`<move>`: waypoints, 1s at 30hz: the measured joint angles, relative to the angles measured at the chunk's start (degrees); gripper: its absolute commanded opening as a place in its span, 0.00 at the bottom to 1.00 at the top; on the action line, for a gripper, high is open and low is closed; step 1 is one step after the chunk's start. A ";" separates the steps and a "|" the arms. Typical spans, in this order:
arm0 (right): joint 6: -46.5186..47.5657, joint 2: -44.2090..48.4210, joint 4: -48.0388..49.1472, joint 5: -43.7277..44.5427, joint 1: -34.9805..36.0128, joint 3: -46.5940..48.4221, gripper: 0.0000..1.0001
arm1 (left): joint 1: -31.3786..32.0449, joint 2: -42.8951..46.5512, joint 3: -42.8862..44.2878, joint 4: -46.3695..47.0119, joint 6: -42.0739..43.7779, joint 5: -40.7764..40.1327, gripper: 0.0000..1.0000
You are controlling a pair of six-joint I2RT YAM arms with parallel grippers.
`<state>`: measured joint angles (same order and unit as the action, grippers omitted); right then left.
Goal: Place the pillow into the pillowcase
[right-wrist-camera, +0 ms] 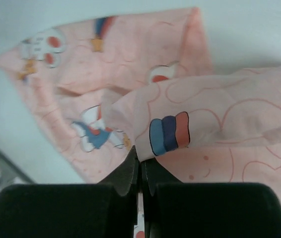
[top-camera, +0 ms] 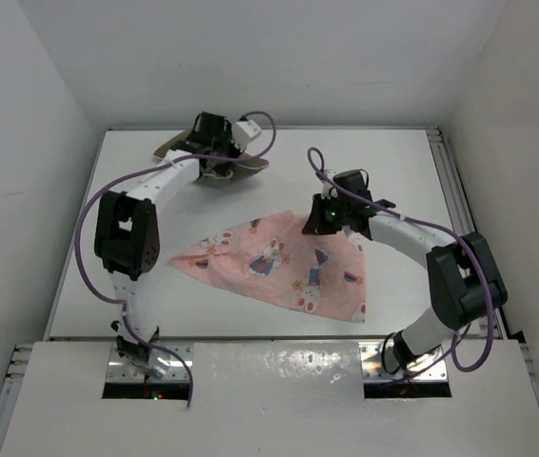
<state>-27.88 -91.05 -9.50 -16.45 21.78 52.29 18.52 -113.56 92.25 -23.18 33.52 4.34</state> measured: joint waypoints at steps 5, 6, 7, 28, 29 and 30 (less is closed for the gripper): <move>-1.99 -1.95 8.52 -11.52 2.54 2.03 0.45 | -1.77 3.13 8.37 -5.46 0.04 3.34 0.00; -2.58 -3.02 10.25 -13.57 2.64 2.86 0.57 | -1.77 4.00 9.66 -6.34 -0.02 3.69 0.00; -3.15 -3.93 11.23 -15.37 2.60 3.76 0.90 | -1.75 4.90 11.08 -7.17 -0.28 4.11 0.00; -2.67 43.32 -15.76 32.57 -11.58 -3.34 0.99 | 22.29 -2.56 44.59 -8.76 -6.19 16.17 0.00; -3.08 45.72 -16.65 35.28 -11.58 -3.39 0.99 | 23.30 -2.97 44.52 -8.39 -6.88 18.18 0.02; -3.26 48.11 -17.51 37.99 -11.63 -3.43 0.99 | 24.13 -3.21 43.82 -8.15 -7.28 20.44 0.09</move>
<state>-31.14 -42.94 -27.00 21.54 10.15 48.86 42.65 -116.77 136.07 -31.33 26.24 24.77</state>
